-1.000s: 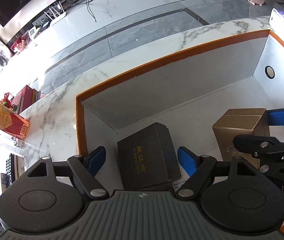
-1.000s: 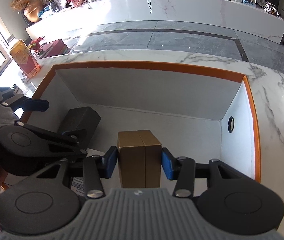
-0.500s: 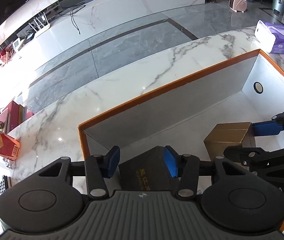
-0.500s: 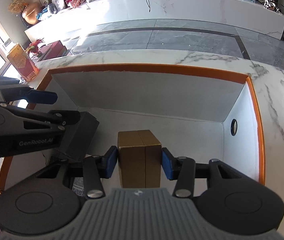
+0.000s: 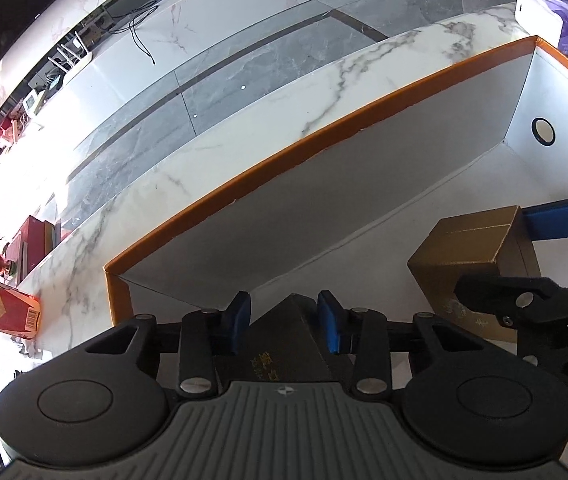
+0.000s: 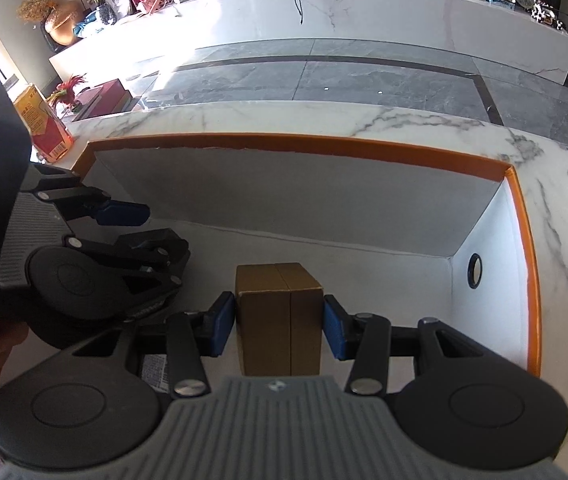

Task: Organize objects
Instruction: 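Lower the grey box and kraft box into the orange box, then open the left tool on the grey box while the right tool holds the kraft box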

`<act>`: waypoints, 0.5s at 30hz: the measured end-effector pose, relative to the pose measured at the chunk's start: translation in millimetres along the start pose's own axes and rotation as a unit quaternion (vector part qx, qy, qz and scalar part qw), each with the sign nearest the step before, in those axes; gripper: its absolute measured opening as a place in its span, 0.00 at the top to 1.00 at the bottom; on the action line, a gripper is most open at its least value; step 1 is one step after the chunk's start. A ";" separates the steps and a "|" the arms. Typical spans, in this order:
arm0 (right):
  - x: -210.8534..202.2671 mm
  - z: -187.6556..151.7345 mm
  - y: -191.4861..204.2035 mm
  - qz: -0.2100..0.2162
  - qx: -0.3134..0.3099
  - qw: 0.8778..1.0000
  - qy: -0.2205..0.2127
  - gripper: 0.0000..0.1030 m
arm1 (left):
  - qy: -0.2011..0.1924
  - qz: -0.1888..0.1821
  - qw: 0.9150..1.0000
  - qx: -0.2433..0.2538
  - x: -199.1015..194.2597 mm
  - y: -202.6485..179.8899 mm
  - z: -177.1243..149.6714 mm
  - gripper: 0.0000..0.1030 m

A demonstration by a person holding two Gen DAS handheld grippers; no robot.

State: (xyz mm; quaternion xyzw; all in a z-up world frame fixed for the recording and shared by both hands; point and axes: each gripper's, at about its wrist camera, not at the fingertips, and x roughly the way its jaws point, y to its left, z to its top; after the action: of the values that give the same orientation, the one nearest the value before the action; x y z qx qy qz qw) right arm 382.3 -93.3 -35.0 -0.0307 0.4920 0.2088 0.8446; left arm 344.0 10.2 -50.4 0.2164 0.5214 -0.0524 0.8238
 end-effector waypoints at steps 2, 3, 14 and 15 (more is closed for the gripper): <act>-0.3 0.1 -2.5 0.003 0.001 1.000 -0.001 0.52 | 0.004 0.000 1.000 0.005 1.5 -0.8 0.4 0.57; -0.8 -0.4 -3.7 0.005 0.002 1.000 0.000 0.52 | 0.004 0.001 1.000 0.012 1.2 -2.1 -0.4 0.57; -5.9 -4.8 -18.3 0.018 0.039 0.999 0.000 0.52 | -0.031 0.034 0.993 0.105 1.7 -33.8 -25.0 0.57; -6.2 -5.6 -18.6 0.019 0.040 0.999 0.000 0.52 | -0.030 0.038 0.992 0.118 1.6 -38.4 -27.0 0.57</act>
State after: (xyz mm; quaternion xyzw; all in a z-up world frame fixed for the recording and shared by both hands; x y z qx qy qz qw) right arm 382.1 -113.7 -35.5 0.0127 0.5008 0.2046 0.8410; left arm 310.1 -13.1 -73.2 0.3298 0.4784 -0.0885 0.8090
